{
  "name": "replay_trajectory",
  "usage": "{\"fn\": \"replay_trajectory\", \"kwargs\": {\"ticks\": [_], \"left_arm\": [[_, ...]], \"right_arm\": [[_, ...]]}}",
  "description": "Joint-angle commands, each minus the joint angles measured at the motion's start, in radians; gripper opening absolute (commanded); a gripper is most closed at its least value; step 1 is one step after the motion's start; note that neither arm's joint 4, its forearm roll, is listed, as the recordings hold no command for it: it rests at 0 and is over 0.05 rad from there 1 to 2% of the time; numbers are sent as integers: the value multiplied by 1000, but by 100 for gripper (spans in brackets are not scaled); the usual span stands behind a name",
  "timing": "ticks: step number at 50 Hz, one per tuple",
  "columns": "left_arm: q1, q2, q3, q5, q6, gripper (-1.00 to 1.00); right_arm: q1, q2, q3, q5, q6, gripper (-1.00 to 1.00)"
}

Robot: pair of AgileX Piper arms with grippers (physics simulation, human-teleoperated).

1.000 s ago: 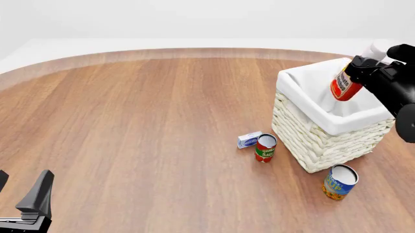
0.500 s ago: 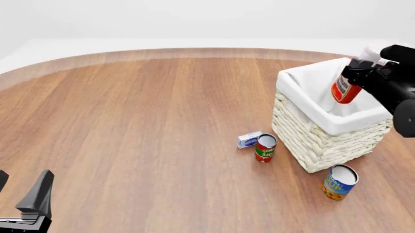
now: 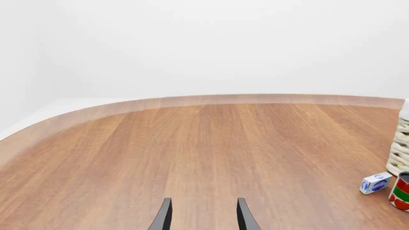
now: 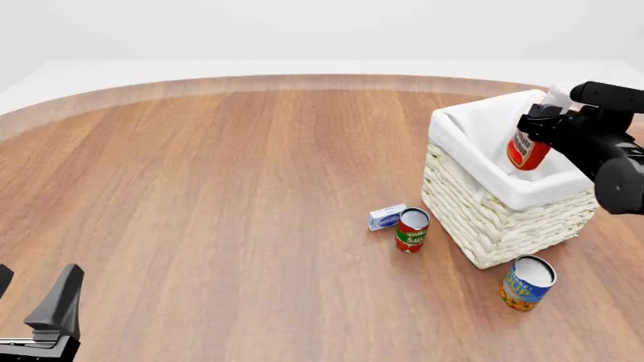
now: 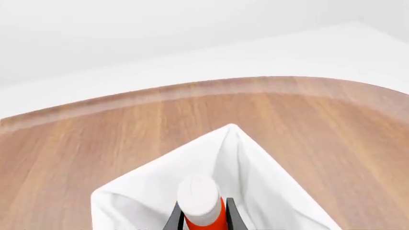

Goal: Pick up the ketchup, and put it in the basket.

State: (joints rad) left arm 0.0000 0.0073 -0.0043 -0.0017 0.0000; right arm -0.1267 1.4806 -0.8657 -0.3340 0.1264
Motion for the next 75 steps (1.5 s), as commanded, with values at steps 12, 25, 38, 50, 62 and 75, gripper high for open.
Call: {"fn": "replay_trajectory", "kwargs": {"ticks": [12, 25, 38, 50, 62, 75], "left_arm": [[0, 0, 0, 0, 0, 100], [0, 0, 0, 0, 0, 100], [0, 0, 0, 0, 0, 100], [0, 0, 0, 0, 0, 100], [0, 0, 0, 0, 0, 100], [0, 0, 0, 0, 0, 100]], "right_arm": [[14, 44, -16, 2, -1, -100], [25, 52, -22, 9, -8, -100], [38, 60, -33, 19, -13, 100], [56, 42, -9, -2, -9, 100], [79, 30, 4, -12, -19, 100], [112, 6, 15, -18, -3, 100]]}}
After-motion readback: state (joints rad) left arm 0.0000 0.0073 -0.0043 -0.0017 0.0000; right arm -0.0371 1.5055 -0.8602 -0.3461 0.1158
